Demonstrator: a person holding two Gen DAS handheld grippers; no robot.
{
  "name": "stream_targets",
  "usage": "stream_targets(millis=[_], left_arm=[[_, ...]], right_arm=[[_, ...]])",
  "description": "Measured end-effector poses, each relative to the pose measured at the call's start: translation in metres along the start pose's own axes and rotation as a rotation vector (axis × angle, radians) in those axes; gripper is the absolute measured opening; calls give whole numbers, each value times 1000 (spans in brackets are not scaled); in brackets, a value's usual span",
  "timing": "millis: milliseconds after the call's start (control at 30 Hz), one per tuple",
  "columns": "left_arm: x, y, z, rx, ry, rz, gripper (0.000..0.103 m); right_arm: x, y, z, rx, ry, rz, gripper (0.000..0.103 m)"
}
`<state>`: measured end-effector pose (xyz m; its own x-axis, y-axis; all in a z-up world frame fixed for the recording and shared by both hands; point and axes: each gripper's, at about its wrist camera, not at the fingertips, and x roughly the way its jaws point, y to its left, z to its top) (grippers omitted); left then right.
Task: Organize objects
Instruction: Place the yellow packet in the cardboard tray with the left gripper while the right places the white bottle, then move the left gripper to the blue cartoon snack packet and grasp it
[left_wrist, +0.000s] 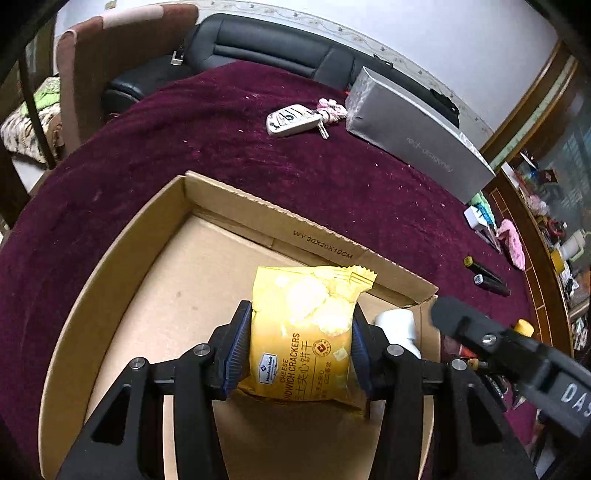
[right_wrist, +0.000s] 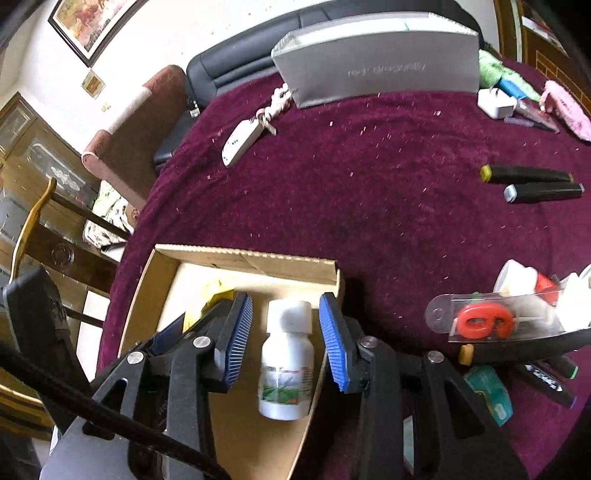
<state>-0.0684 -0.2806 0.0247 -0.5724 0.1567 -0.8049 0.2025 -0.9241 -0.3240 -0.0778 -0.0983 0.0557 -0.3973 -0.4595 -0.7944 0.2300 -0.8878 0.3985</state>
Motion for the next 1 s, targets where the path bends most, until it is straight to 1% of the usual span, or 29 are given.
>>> stream_targets(millis=[67,167,267,300,367,433,533,600,667,700,767,933,1000], left_arm=[[-12,-1,-5,-2,-29,27,44],[-38,-7,-22,25,-116,77,44],[-56,-12,-44,52,-200,116,53],[-58,-12,-48,50,-209,123,53],[-65,-10,-52,12,-220,93,53],[-72,-12,-57,3,-260,111,54],[-75,-17,-63,1,-265,114,54],[-72,-21,-69,6,-242,106,54],[-64,-30,-80,36,-206,138,54],[-64,-33,-82,47,-202,131,54],[-71,-38,-89,50,-231,150,54],[-70,-46,-104,31,-193,162,54],[-73,-50,-107,49,-205,167,54]], right_arm=[[-11,-1,-1,-5,-21,6,36],[-34,-5,-9,-35,-68,1,36],[-53,-10,-22,-57,-97,-1,39],[-58,-12,-27,-62,-102,-1,40],[-66,-17,-38,-64,-107,0,40],[-72,-24,-49,-56,-103,9,40],[-78,-31,-63,-47,-97,24,40],[-84,-35,-72,-46,-100,27,40],[-90,-40,-82,-47,-102,31,40],[-92,-42,-85,-44,-102,35,40],[-97,-49,-93,-35,-103,41,40],[-111,-69,-111,-9,-124,58,40],[-115,-77,-117,3,-132,60,40]])
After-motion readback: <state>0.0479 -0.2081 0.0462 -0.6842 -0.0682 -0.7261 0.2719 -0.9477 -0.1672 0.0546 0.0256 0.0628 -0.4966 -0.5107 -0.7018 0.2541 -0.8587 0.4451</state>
